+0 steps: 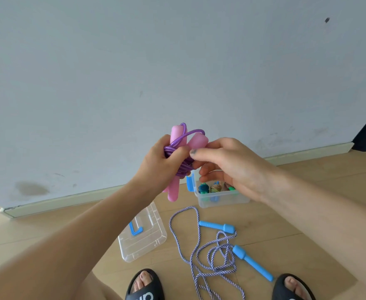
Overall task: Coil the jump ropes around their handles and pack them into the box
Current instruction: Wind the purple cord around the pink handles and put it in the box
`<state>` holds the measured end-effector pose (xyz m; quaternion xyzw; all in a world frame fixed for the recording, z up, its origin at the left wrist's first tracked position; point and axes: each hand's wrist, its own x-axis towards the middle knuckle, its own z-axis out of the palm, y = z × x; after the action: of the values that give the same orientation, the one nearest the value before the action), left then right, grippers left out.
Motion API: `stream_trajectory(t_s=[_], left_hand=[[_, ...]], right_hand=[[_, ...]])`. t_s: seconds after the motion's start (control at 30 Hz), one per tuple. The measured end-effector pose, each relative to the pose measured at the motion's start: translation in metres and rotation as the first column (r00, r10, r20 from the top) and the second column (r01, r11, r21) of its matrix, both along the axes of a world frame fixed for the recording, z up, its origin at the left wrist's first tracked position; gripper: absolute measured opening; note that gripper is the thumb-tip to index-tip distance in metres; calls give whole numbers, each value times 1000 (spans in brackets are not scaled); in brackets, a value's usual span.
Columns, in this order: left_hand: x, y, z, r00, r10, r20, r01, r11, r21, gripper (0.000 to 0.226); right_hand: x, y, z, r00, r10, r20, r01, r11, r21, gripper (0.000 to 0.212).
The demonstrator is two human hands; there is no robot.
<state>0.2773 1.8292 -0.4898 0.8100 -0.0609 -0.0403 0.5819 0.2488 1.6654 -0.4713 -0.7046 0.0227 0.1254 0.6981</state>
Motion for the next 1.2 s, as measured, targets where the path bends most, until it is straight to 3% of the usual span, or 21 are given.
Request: stream_trajectory(t_s=[0.1,0.2,0.27,0.43,0.57,0.63,0.73,0.87,1.07,1.2], left_hand=[[3,4,1,998,-36,-54,32,996,-86,16],[5,6,0,996,-30,-86,19,992,-125,17],[5,7,0,991,-35,-127,14,986,-163,19],[7,11,1,969,-48,-241,-9,973,-230,25],[4,10,-2,981,-46,-187,22,992,-127,22],[0,8,-3,989,-49,-137,40,997,-66,18],[-2,7,-4,994,-74,-85,77,997,32,18],[-5,8,-5,993,-118,5,115,980,163,18],[-12,6,5,987,-113,111,96,985,144,18],[-15,2,8,986,-73,148,52,989,137,20]], right_hand=[[-4,-3,-1,993,-31,118,47,990,-135,30],[-7,-2,-3,933,-68,353,180,938,-295,20],[-8,0,-4,896,-66,439,222,923,-315,23],[-10,-1,-5,847,117,519,143,890,-434,23],[-11,3,-9,730,266,630,195,802,-564,31],[-7,4,-6,736,246,631,199,812,-549,31],[1,2,-2,832,142,536,148,874,-462,29],[5,-1,-6,866,166,472,107,860,-498,21],[5,-1,-6,871,70,487,110,937,-333,15],[7,-3,-2,889,15,457,117,959,-259,23]])
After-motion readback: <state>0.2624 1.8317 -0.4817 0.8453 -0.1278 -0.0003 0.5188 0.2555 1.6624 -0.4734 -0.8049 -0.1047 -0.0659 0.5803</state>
